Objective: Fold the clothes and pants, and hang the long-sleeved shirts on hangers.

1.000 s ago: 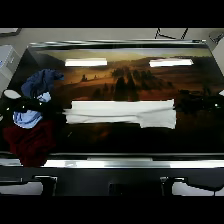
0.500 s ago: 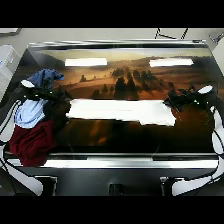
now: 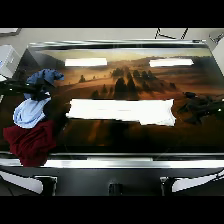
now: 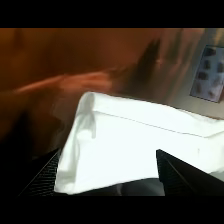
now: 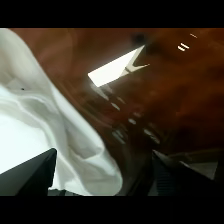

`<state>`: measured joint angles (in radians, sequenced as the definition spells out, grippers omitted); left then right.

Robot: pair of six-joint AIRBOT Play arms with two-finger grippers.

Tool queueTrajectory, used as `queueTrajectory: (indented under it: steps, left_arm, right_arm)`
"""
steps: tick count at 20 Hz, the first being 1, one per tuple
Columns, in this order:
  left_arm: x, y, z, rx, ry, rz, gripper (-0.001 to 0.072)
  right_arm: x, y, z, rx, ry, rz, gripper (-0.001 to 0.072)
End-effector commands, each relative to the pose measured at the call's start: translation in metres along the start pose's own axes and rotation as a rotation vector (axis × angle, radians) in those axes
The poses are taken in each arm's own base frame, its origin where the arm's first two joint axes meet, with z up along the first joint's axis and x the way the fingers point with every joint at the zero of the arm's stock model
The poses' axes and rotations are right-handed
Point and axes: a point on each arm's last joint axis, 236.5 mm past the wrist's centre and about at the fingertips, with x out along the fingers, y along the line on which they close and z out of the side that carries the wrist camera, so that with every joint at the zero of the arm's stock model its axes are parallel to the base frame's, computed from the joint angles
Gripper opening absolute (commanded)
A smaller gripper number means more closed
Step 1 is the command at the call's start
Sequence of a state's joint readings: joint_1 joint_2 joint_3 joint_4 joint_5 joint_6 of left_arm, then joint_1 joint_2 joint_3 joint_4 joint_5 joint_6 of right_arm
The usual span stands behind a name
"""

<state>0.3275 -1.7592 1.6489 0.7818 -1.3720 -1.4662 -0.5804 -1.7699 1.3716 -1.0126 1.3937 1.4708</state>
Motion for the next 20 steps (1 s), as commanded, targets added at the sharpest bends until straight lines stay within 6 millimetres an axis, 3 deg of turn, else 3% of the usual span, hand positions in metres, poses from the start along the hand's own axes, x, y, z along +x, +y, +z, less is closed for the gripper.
queueTrajectory:
  steps: [1, 4, 7, 8, 10, 11, 12, 13, 14, 16, 17, 20]
  left_arm:
    - [-0.028, -0.042, -0.010, 0.100, -0.033, -0.013, 0.0708]
    - [-0.037, -0.091, -0.029, 0.221, -0.048, -0.031, 0.0708]
    - [-0.035, -0.130, -0.051, 0.310, -0.040, -0.054, 0.0708]
    - [-0.029, -0.141, -0.056, 0.342, -0.037, -0.062, 0.0707]
    - [-0.011, -0.162, -0.064, 0.437, -0.036, -0.079, 0.0705]
    - [0.001, -0.173, -0.067, 0.474, -0.044, -0.088, 0.0703]
    - [0.016, -0.185, -0.070, 0.492, -0.059, -0.099, 0.0616]
    - [0.035, -0.195, -0.074, 0.505, -0.068, -0.109, 0.0319]
    - [0.057, -0.203, -0.082, 0.513, -0.068, -0.117, 0.0112]
    - [0.114, -0.209, -0.110, 0.525, -0.017, -0.118, 0.0075]
    - [0.144, -0.207, -0.131, 0.521, 0.043, -0.111, 0.0023]
    - [0.217, -0.188, -0.189, 0.397, 0.215, -0.068, 0.0022]
  right_arm:
    - [0.027, 0.004, -0.017, -0.052, 0.089, 0.081, 0.0720]
    - [0.050, 0.037, -0.012, -0.094, 0.083, 0.172, 0.0720]
    - [0.069, 0.057, -0.002, -0.105, 0.030, 0.163, 0.0700]
    - [0.075, 0.064, -0.001, -0.122, 0.019, 0.155, 0.0589]
    - [0.080, 0.082, -0.005, -0.134, 0.020, 0.165, 0.0155]
    - [0.075, 0.096, -0.008, -0.141, 0.014, 0.190, 0.0031]
    - [0.064, 0.113, -0.011, -0.163, -0.003, 0.226, 0.0030]
    - [0.050, 0.127, -0.013, -0.190, -0.031, 0.247, 0.0030]
    - [0.035, 0.145, -0.020, -0.226, -0.052, 0.269, 0.0030]
    - [0.006, 0.178, -0.043, -0.309, -0.075, 0.296, 0.0029]
    - [-0.009, 0.196, -0.059, -0.349, -0.082, 0.310, 0.0030]
    - [-0.054, 0.242, -0.111, -0.446, -0.121, 0.344, 0.0030]
